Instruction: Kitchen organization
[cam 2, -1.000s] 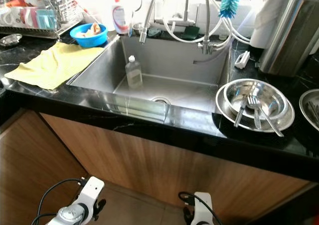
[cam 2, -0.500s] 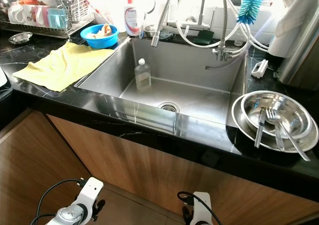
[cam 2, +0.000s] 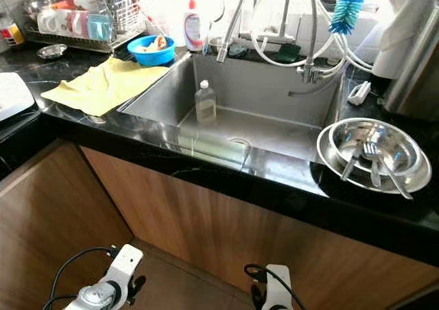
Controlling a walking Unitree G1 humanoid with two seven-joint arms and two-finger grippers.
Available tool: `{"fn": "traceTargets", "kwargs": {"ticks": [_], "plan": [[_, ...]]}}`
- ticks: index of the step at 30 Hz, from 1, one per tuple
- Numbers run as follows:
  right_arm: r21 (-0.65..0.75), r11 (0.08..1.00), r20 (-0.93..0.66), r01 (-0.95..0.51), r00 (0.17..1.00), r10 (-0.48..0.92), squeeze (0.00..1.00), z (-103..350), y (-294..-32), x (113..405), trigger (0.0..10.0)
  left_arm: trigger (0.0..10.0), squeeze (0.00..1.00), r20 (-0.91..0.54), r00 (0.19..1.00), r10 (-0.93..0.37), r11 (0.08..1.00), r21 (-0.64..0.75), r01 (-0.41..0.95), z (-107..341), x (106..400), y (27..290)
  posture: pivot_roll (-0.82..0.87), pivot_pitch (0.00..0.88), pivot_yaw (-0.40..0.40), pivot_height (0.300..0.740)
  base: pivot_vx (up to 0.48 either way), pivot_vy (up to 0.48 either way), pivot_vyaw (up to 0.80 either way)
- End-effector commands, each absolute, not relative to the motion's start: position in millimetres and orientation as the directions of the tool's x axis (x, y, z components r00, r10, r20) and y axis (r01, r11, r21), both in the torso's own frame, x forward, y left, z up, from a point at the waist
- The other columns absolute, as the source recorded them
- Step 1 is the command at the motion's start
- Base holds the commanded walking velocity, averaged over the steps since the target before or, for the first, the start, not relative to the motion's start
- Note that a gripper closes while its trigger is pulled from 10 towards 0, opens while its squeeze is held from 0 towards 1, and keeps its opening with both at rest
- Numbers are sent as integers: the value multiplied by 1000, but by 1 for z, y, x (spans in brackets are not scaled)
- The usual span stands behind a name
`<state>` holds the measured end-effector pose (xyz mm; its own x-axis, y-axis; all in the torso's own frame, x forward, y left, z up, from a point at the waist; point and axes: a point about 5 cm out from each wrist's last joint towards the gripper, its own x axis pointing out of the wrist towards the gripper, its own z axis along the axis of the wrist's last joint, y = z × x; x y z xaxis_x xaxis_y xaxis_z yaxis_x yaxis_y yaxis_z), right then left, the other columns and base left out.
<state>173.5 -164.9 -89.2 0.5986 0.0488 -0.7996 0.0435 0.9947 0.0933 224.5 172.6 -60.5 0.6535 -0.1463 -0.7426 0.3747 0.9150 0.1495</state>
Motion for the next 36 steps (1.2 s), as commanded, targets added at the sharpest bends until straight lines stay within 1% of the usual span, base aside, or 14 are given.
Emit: {"fn": "traceTargets", "kwargs": {"ticks": [1, 2, 36], "plan": [[98, 995, -799, 35, 599, 58, 0, -89, -162, 175, 10000, 10000, 0, -750, 647, -138, 923, 140, 359, -62, 222, 175, -63, 0, 43, 705, 0, 0, 0], [101, 994, -800, 37, 597, 59, 0, -89, -162, 174, 10000, 10000, 0, -751, 646, -138, 923, 139, 359, -62, 222, 175, -63, 0, 43, 705, 0, 0, 0], [102, 994, -803, 31, 592, 64, 0, -89, -162, 175, 10000, 10000, 0, -748, 648, -146, 921, 137, 365, -61, 223, 173, -61, 0, 43, 705, 0, 0, -702]]}}
